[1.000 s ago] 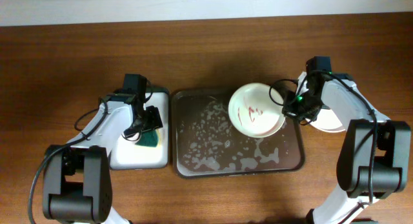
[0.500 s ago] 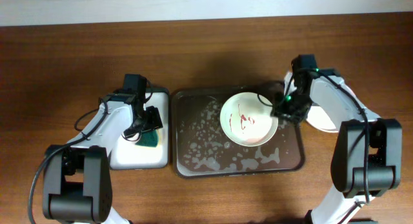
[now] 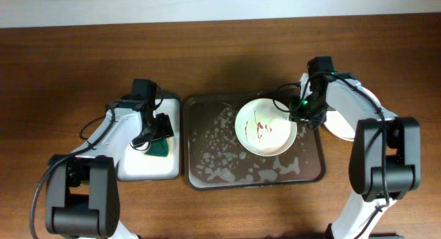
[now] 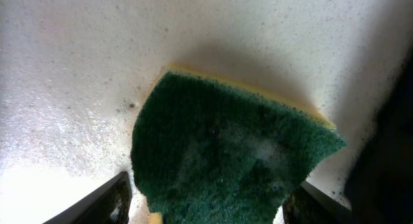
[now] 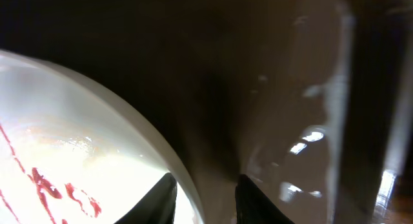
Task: Clean dirty plates on tray and stack at the side
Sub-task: 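Grasp the last plate's rim with the right gripper and pull it forward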
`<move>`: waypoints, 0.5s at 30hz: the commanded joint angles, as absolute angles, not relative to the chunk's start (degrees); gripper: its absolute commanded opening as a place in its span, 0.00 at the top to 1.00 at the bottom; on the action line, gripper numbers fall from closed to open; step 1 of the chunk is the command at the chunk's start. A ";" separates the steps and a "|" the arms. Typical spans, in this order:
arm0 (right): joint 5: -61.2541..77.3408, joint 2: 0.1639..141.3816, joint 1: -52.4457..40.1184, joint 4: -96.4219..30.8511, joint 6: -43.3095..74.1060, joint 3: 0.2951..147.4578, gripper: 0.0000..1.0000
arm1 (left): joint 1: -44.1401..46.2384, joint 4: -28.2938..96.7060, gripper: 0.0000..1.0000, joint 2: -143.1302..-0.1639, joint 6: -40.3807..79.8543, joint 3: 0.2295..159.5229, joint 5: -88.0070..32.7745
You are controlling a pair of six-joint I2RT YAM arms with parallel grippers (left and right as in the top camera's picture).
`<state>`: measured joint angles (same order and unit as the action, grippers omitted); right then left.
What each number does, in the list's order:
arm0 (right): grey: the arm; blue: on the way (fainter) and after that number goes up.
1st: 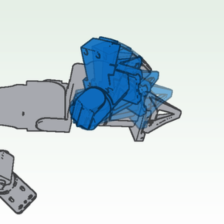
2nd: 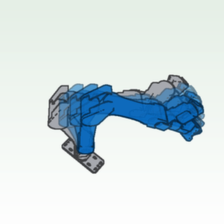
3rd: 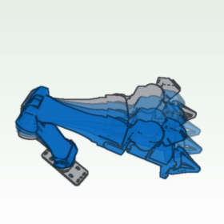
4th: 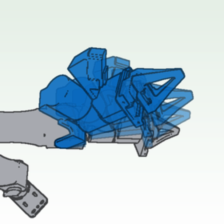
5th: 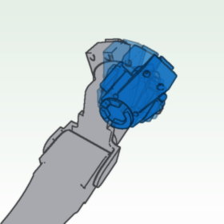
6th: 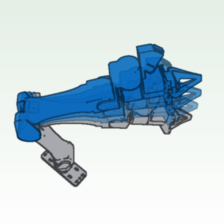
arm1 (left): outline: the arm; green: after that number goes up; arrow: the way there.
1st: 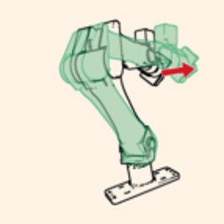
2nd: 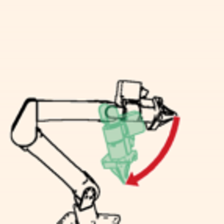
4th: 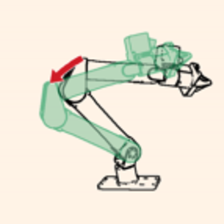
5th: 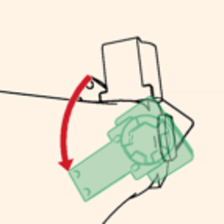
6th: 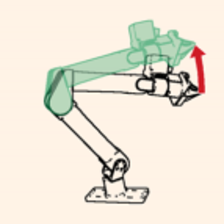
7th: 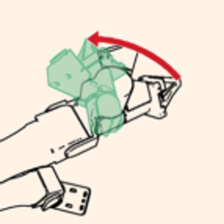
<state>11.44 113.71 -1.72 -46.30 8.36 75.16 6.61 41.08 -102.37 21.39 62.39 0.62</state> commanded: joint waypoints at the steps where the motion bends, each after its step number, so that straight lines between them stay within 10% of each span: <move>1: 10.74 115.83 -3.55 -46.94 7.97 75.55 0.86 | 6.22 41.17 0.29 -101.56 20.93 61.89 0.58; 15: 14.72 115.83 -4.23 -54.13 8.60 75.55 0.96 | 6.22 35.31 0.44 -101.56 21.19 61.89 1.28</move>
<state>15.16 114.50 -3.60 -53.56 8.43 75.55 6.61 37.43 -102.37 21.41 62.33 0.62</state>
